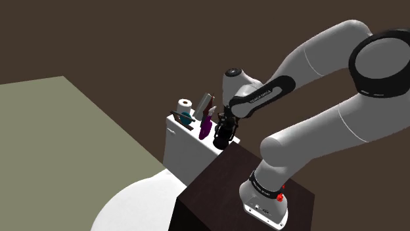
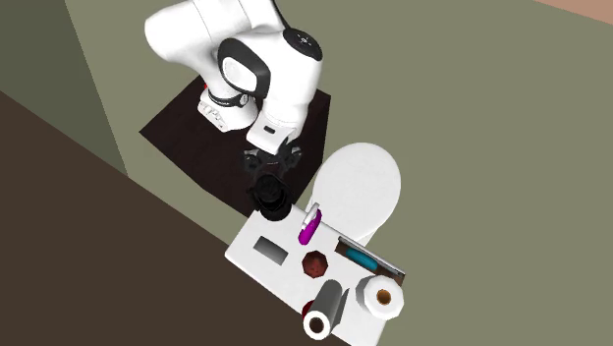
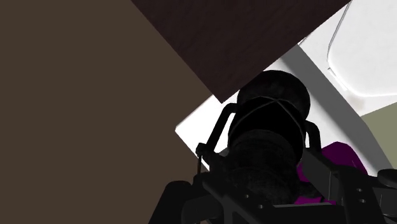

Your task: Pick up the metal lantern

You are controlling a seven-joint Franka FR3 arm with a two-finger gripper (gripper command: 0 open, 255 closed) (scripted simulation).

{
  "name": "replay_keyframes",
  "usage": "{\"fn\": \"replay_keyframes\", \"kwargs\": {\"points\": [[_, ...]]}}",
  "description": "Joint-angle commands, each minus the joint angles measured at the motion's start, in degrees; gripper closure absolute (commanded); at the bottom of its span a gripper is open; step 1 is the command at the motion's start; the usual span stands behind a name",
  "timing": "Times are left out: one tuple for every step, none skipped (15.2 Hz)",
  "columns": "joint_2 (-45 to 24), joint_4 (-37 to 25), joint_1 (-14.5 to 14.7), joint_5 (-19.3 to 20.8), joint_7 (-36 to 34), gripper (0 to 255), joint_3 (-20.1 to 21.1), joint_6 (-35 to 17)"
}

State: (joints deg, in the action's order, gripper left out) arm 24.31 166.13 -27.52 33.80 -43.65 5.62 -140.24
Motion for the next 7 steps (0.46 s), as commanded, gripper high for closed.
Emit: {"fn": "replay_keyframes", "kwargs": {"points": [[1.8, -0.5, 0.7, -1.4, 1.7, 255, -0.4, 2.0], [2.6, -0.7, 1.1, -2.1, 2.4, 255, -0.6, 3.0], [3.5, -0.9, 1.4, -2.7, 3.1, 255, -0.8, 3.9], [4.3, -1.2, 1.7, -3.3, 3.7, 255, -0.9, 4.9], [5.1, -1.4, 2.0, -3.8, 4.3, 255, -1.1, 5.9], [5.2, -1.5, 2.1, -3.9, 4.4, 255, -1.1, 6.0], [5.2, -1.5, 2.1, -3.9, 4.4, 255, -1.1, 6.0]]}}
